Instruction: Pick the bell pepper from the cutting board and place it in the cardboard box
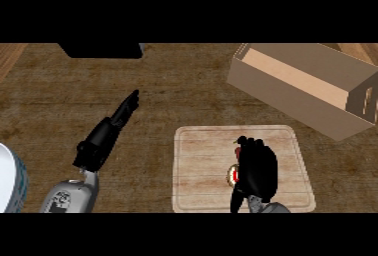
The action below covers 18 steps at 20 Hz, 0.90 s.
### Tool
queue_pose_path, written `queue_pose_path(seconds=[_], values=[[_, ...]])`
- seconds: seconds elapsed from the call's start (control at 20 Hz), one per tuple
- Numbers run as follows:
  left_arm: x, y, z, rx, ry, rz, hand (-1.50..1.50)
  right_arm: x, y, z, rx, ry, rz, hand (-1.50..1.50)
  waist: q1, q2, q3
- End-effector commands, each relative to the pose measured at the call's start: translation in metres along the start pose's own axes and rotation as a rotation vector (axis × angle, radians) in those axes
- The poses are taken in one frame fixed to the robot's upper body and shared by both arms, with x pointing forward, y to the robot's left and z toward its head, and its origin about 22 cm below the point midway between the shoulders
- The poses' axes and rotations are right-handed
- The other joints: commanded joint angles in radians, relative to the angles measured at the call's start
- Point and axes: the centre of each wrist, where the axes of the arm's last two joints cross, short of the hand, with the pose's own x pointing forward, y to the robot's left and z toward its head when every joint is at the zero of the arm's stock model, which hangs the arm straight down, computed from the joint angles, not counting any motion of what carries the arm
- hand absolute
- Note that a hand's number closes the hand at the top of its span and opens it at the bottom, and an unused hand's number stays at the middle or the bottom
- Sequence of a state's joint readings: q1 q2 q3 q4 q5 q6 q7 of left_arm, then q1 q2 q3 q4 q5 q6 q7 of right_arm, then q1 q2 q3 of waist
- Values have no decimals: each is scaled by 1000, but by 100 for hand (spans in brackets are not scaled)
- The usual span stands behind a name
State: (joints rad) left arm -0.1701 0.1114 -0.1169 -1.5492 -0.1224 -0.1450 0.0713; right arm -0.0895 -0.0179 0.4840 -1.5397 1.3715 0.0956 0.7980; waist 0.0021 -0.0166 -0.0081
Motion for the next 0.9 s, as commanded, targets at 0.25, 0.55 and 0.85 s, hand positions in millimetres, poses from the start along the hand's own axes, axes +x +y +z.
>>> queue_pose_path(seconds=[0.25,0.55,0.85], values=[[-11,-16,0,-8,-5,-24,0,9,-27,-63,75,28,-57,150,7,21,8],[5,-8,8,-12,5,-8,0,43,-43,-93,-1,46,-77,150,12,18,8],[5,2,-17,1,12,10,0,56,-69,-75,-220,59,-42,150,-2,16,8]])
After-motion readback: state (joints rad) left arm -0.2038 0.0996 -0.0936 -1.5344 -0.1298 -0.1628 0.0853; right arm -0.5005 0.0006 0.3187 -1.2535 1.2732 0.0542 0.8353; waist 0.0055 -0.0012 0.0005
